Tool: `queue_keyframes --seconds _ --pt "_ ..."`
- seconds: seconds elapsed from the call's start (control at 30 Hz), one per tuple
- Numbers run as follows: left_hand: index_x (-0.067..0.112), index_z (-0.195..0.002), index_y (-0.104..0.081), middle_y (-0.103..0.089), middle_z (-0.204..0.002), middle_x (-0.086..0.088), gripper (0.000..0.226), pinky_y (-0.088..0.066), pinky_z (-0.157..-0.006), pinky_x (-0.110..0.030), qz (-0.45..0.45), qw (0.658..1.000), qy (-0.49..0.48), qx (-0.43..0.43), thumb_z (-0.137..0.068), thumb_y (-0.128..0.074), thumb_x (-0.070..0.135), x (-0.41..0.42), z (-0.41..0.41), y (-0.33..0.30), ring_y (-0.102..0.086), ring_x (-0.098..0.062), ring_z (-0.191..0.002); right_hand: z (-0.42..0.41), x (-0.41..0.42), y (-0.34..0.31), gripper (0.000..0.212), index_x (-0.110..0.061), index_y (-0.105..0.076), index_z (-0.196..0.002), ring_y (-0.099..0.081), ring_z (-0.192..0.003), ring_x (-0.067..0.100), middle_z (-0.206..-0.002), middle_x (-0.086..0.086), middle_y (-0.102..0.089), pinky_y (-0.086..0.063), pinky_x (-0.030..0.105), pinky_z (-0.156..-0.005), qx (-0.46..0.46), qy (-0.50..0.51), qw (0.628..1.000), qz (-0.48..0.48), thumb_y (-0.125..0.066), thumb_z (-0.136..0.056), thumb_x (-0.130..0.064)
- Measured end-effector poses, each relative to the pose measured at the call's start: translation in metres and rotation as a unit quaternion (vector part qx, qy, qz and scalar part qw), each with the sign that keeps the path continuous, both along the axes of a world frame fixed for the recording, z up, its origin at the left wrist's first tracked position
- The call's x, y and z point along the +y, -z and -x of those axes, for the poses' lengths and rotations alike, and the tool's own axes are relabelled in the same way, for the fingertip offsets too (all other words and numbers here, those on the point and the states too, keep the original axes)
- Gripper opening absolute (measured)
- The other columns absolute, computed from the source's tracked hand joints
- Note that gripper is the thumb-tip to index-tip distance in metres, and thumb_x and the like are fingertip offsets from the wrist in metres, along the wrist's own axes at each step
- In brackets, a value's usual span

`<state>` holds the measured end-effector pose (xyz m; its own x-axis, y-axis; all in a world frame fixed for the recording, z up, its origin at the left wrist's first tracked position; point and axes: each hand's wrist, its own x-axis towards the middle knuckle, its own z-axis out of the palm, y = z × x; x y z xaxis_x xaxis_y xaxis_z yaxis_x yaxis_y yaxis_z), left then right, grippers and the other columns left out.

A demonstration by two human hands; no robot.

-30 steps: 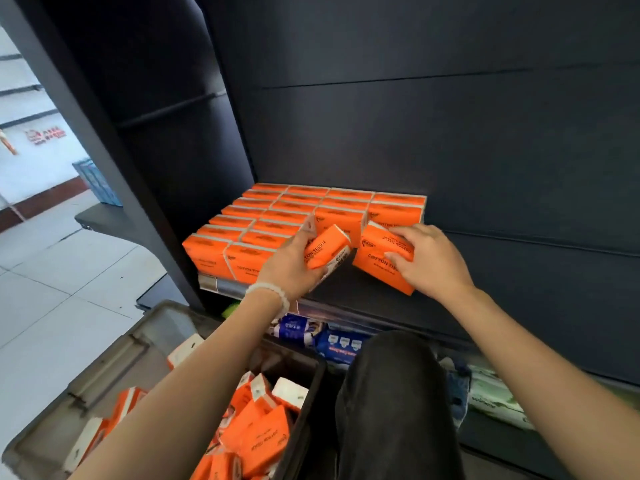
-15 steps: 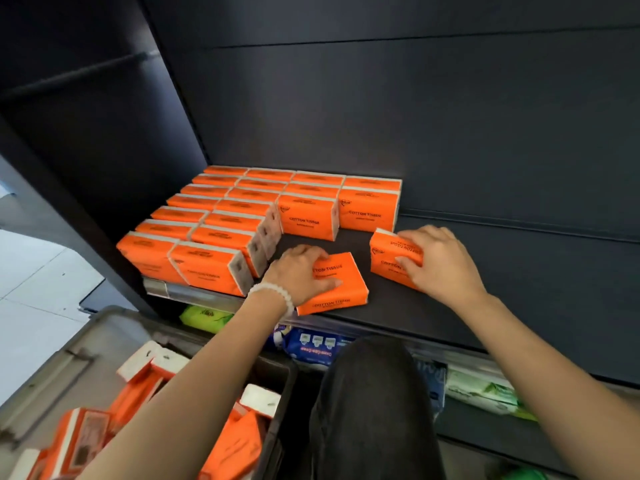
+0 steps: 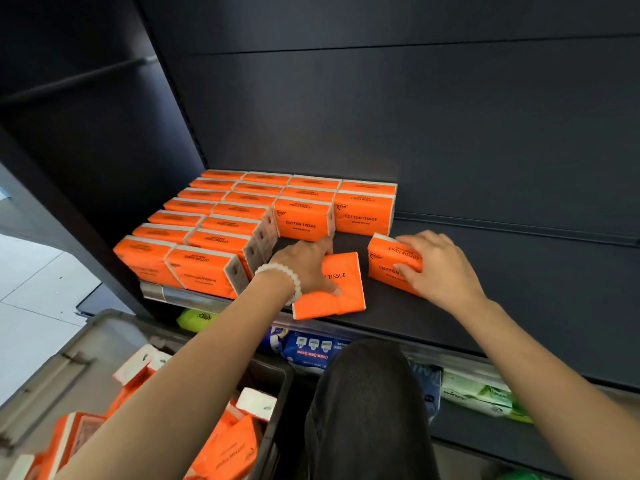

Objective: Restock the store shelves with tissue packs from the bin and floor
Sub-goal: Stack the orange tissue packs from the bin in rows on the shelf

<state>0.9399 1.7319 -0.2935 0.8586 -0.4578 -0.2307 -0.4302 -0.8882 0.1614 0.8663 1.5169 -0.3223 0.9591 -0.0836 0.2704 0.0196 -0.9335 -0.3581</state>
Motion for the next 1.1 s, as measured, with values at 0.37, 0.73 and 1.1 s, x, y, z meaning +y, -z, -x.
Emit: queue_keyframes --seconds 0.37,0.73,1.1 --pt "0.029 -0.133 -0.041 -0.047 -0.136 0.002 0.048 -0.032 -0.104 -0.041 -0.019 0.983 0.025 -0.178 -0.089 -0.060 0.027 0.024 -0.013 0.002 -0.041 -0.022 -0.128 0.009 -0.018 0.000 0.054 -0.020 -0.053 -0.128 -0.048 -0.113 0.024 -0.122 0.003 -0.054 -0.039 0.040 -0.094 0.016 0.058 0.998 0.000 -0.071 -0.079 -0.032" --pt "0.029 -0.127 -0.047 -0.048 -0.129 0.003 0.044 -0.036 -0.095 -0.036 0.012 0.973 0.031 -0.227 -0.087 -0.057 0.014 0.030 -0.052 0.000 -0.045 -0.021 -0.121 -0.041 0.002 -0.012 0.047 -0.016 -0.056 -0.126 -0.050 -0.111 0.025 -0.118 0.005 -0.053 -0.041 0.035 -0.094 -0.037 0.032 0.998 -0.045 -0.071 -0.082 -0.021" --pt "0.025 -0.129 -0.052 -0.045 -0.130 -0.005 0.040 -0.040 -0.092 -0.041 0.029 0.959 0.018 -0.282 -0.091 -0.052 0.013 0.031 -0.081 0.022 -0.042 -0.026 -0.120 -0.093 0.027 0.015 0.045 -0.005 -0.065 -0.113 -0.053 -0.097 0.033 -0.108 0.013 -0.055 -0.052 0.043 -0.073 -0.093 0.021 0.992 0.087 -0.080 -0.071 -0.014"
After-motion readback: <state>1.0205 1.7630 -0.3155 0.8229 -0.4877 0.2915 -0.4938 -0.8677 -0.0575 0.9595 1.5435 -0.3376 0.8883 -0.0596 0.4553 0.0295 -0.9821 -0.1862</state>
